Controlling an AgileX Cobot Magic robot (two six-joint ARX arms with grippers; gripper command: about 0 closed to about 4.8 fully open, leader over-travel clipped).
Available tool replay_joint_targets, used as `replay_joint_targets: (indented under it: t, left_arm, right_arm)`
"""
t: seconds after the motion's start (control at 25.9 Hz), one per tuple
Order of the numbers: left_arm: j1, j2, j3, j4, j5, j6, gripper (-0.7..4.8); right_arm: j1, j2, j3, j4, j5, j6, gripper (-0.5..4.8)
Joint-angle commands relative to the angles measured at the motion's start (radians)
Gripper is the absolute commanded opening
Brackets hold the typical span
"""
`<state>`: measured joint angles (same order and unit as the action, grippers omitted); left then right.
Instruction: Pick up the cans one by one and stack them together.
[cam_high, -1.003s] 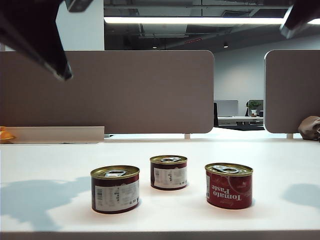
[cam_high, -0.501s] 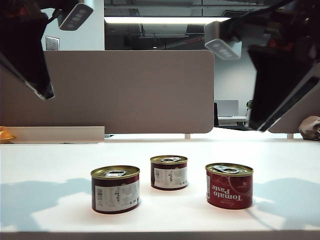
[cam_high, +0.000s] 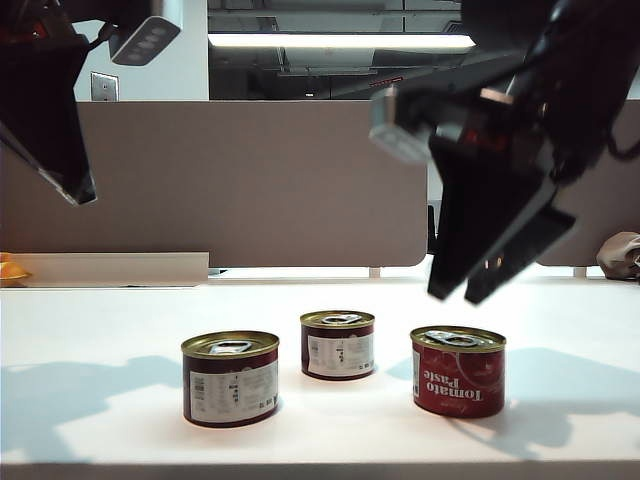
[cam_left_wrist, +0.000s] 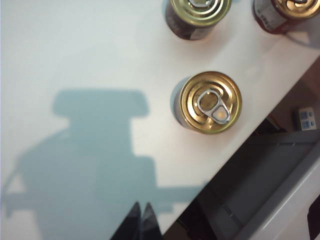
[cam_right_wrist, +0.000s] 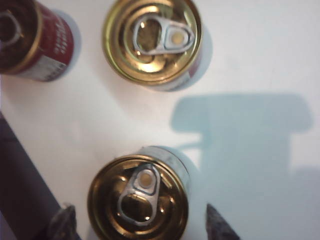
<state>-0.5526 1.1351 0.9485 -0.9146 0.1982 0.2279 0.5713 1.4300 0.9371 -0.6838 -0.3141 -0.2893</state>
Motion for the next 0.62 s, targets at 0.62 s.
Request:
replay_joint_targets:
  t: [0.62]
  left_arm:
    - [-0.002,-0.004,0.001,-0.055,0.0,-0.003,-0.06]
  right_arm:
    - [0.085,0.135,0.002,0.072,0.012,0.001,3.01]
